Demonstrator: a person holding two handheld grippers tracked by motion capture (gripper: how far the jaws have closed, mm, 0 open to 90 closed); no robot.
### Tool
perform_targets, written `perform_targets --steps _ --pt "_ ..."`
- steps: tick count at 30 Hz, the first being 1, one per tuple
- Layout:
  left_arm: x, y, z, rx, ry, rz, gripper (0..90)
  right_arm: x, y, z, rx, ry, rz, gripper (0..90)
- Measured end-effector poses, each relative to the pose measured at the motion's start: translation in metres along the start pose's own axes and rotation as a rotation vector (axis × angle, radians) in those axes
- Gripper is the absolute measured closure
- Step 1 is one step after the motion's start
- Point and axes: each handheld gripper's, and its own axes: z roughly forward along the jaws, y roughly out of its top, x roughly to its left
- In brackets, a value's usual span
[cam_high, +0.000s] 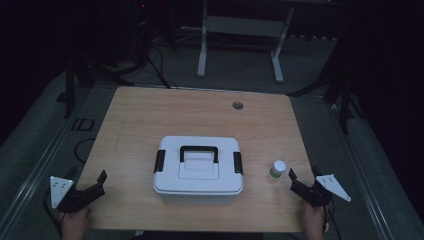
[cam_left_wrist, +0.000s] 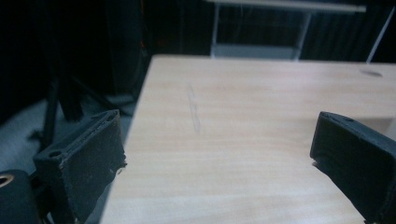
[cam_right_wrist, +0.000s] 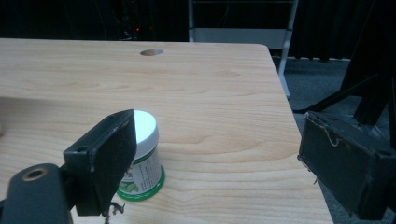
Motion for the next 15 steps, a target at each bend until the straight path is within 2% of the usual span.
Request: perform_targets --steps 1,3,4,5,6,7,9,10,11,12,14,15 --pt "0.001 0.000 0.001 0.025 -0.012 -0.011 3.6 0.000 0.000 0.000 0.001 0.006 0.000 10.9" --pt "0.001 0.000 0.001 0.035 -0.015 -0.017 3.6 0.000 0.000 0.000 0.000 0.014 0.003 10.9" --pt "0.003 0.001 0.001 0.047 -0.043 -0.023 3.6 -0.001 0.000 0.000 -0.001 0.017 0.007 10.9" --pt "0.005 0.001 0.000 0.059 -0.089 -0.034 3.7 -0.001 0.000 0.000 0.000 0.023 0.011 10.9" --pt "0.005 0.001 0.000 0.059 -0.089 -0.034 3.7 -0.001 0.000 0.000 0.005 0.035 0.018 10.9" --pt "0.007 0.002 0.001 0.083 -0.139 -0.053 3.6 -0.001 0.000 0.000 0.005 0.032 0.015 10.9" --pt "0.008 0.002 0.003 0.120 -0.198 -0.043 3.6 -0.001 0.000 0.000 0.007 0.037 0.010 10.9" --pt "0.008 0.003 0.004 0.138 -0.207 -0.023 2.6 0.000 0.000 0.000 0.008 0.037 0.007 10.9" --pt "0.009 0.004 0.004 0.152 -0.229 -0.018 2.6 0.000 0.000 0.000 0.007 0.037 0.005 10.9" --pt "0.009 0.005 0.005 0.164 -0.233 -0.014 2.6 0.000 0.000 0.000 0.008 0.039 0.004 10.9" --pt "0.011 0.007 0.004 0.190 -0.277 -0.013 2.6 0.000 0.000 0.000 0.010 0.041 0.004 10.9" --pt "0.011 0.008 0.004 0.207 -0.277 -0.005 2.6 0.000 0.000 0.000 0.008 0.041 0.004 10.9"
